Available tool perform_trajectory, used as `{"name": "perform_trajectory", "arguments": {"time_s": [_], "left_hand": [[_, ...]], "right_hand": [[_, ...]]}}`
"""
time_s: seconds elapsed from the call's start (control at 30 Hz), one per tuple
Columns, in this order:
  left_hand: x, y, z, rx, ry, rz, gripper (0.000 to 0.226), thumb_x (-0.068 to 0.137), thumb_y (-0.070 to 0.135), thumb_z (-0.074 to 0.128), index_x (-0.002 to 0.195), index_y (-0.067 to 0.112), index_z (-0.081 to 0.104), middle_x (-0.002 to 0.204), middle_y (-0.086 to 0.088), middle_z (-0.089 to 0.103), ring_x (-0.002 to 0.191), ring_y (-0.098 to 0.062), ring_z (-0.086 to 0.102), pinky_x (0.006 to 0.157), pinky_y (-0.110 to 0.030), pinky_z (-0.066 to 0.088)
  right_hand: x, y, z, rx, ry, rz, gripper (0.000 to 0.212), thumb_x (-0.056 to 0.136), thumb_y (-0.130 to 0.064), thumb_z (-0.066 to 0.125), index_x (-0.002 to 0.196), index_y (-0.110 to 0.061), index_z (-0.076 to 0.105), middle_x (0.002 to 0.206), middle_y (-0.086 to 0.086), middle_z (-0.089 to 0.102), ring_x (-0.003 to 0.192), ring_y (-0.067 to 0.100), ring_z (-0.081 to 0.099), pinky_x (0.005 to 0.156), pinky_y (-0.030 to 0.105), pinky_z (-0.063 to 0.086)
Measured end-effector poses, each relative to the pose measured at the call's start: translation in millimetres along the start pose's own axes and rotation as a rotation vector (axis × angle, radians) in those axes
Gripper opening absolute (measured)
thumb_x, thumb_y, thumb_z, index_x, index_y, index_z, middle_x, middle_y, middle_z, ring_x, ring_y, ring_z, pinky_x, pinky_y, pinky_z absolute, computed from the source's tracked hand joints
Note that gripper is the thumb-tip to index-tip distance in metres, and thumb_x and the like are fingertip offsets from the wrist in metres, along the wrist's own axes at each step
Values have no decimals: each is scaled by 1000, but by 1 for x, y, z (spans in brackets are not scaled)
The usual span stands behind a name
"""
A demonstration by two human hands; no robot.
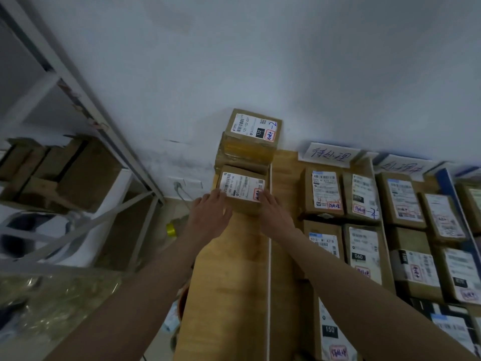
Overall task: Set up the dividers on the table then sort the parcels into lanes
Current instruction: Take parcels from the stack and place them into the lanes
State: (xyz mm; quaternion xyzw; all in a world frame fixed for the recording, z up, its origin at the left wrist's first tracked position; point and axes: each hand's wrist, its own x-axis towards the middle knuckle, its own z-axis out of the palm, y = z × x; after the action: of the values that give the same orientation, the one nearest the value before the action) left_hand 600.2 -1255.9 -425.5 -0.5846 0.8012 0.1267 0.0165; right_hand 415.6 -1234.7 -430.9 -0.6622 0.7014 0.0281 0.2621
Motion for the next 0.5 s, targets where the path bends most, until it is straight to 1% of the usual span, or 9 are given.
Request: {"name": "perform_trajectory", "arguments": {"time_s": [0.07, 0.17, 0.2, 0.23, 0.3, 0.33, 0.4, 0.43, 0.5], "left_hand": [[4, -4, 4, -7, 24, -4, 50, 101, 42, 38, 143, 15, 41, 150, -5, 41, 128, -25, 48, 105, -40, 38], [11, -12, 8, -16, 32, -32, 53, 100, 44, 38, 146, 17, 39, 152, -4, 37, 130, -27, 46, 105, -42, 37], [14, -16, 8, -15, 31, -48, 53, 100, 45, 38, 146, 18, 39, 154, -4, 35, 131, -28, 45, 106, -44, 37], [15, -19, 8, -18, 28, -65, 54, 100, 45, 38, 147, 19, 39, 155, -4, 33, 133, -29, 44, 105, -45, 38], [15, -23, 11, -99, -2, -109, 55, 100, 45, 40, 149, 20, 36, 156, -6, 32, 134, -32, 44, 105, -47, 39], [15, -24, 13, -190, -30, -144, 56, 100, 44, 41, 150, 20, 34, 155, -8, 34, 133, -33, 45, 105, -48, 40], [15, -26, 20, -405, -110, -233, 59, 101, 43, 42, 153, 17, 28, 151, -12, 42, 131, -34, 48, 105, -48, 42], [14, -26, 25, -479, -144, -266, 60, 102, 42, 42, 153, 16, 27, 148, -13, 46, 130, -33, 49, 105, -47, 42], [12, -26, 31, -546, -176, -291, 56, 103, 38, 41, 151, 12, 32, 143, -14, 51, 129, -31, 50, 104, -42, 42]], "right_hand": [[3, 2, 9, -25, 75, -29, 77, 89, -20, 62, 153, -18, 20, 162, 3, 10, 146, 30, 16, 118, 49, 26], [-6, -4, 15, 6, 196, -80, 58, 93, -30, 58, 146, -19, 35, 161, 7, 13, 149, 31, 12, 117, 52, 28], [-10, -7, 15, 40, 199, -101, 48, 95, -29, 55, 140, -18, 43, 159, 8, 21, 148, 29, 17, 116, 50, 31], [-13, -10, 15, 67, 195, -117, 37, 96, -27, 55, 132, -17, 51, 153, 7, 32, 143, 27, 28, 112, 47, 37], [-17, -15, 15, 154, 203, -128, 26, 96, -23, 55, 121, -16, 55, 139, 4, 47, 126, 21, 48, 99, 36, 49], [-16, -17, 15, 224, 209, -113, 27, 96, -22, 55, 123, -16, 53, 135, 4, 49, 119, 19, 53, 93, 31, 52], [-13, -22, 17, 363, 187, -45, 38, 96, -19, 55, 133, -15, 44, 137, 5, 46, 116, 20, 56, 85, 24, 52], [-10, -23, 19, 434, 175, 10, 45, 96, -17, 57, 137, -12, 39, 140, 7, 42, 119, 22, 55, 85, 24, 49], [-8, -27, 20, 575, 156, 153, 53, 95, -14, 58, 141, -7, 32, 143, 12, 36, 126, 26, 49, 90, 27, 46]]}}
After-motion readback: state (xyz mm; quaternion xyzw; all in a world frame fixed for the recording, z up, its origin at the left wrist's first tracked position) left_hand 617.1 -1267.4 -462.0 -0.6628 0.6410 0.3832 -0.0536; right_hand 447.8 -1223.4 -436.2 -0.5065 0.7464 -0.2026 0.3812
